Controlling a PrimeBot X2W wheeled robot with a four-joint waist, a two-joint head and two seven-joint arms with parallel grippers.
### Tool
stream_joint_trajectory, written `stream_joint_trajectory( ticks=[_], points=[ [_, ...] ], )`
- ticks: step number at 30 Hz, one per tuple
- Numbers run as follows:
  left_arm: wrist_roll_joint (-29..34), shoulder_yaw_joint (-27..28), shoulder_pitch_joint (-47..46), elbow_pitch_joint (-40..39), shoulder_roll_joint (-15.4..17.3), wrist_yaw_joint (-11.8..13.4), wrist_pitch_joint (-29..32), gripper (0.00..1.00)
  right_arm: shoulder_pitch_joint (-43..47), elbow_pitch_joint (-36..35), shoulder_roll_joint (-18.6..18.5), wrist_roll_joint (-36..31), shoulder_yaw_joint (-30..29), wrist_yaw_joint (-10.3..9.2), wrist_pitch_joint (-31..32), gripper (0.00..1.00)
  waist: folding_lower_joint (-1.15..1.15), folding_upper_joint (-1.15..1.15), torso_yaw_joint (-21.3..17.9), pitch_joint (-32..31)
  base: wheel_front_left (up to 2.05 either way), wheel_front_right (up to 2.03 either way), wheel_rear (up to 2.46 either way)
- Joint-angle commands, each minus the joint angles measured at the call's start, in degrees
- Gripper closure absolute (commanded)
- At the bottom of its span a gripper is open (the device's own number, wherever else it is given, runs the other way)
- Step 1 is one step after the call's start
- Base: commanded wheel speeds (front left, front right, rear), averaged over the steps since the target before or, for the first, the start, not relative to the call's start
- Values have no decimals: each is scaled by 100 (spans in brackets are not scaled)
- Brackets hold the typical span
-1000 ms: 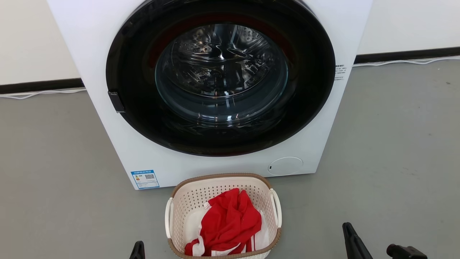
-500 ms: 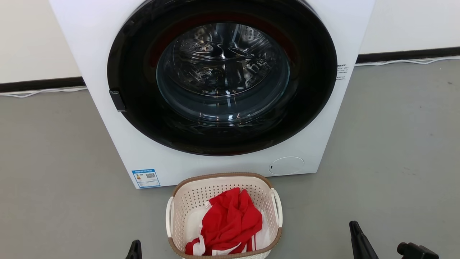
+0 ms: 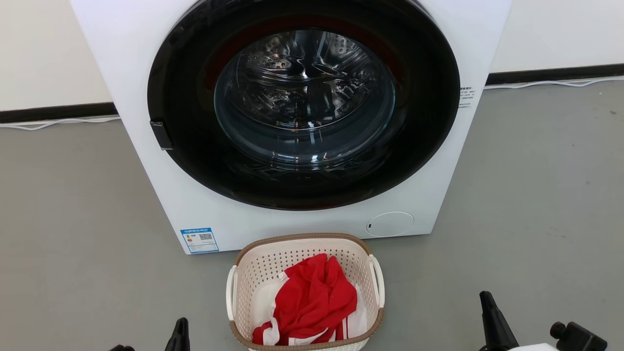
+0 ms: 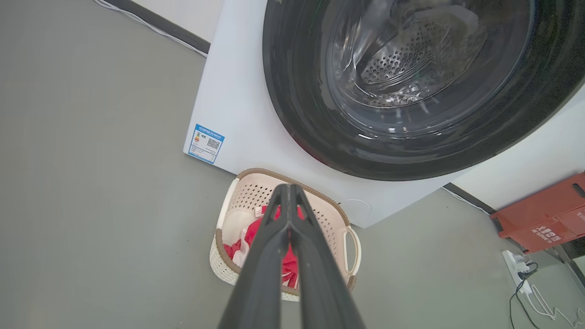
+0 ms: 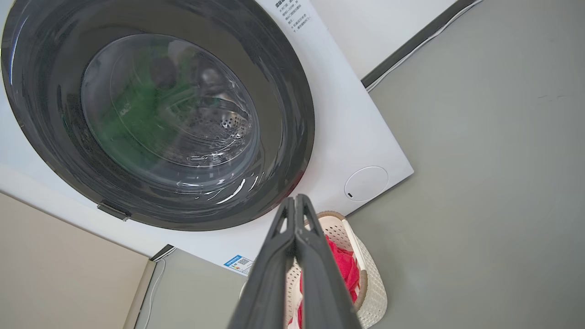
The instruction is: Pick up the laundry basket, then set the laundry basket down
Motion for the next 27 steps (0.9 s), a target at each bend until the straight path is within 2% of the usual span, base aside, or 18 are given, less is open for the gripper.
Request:
stream_joint_trajectory(
  ticks=[1, 27],
  points=[
    [-219, 99, -328, -110, 34, -74, 23, 100, -279, -159, -69, 203, -17, 14, 47, 100, -1, 0, 4, 2, 0, 0, 0],
    [-1970, 327, -712, 2, 57, -355, 437, 100, -513, -239, -90, 1810, -199, 23, 465, 100, 0, 0, 52, 28, 0, 0, 0]
  ],
)
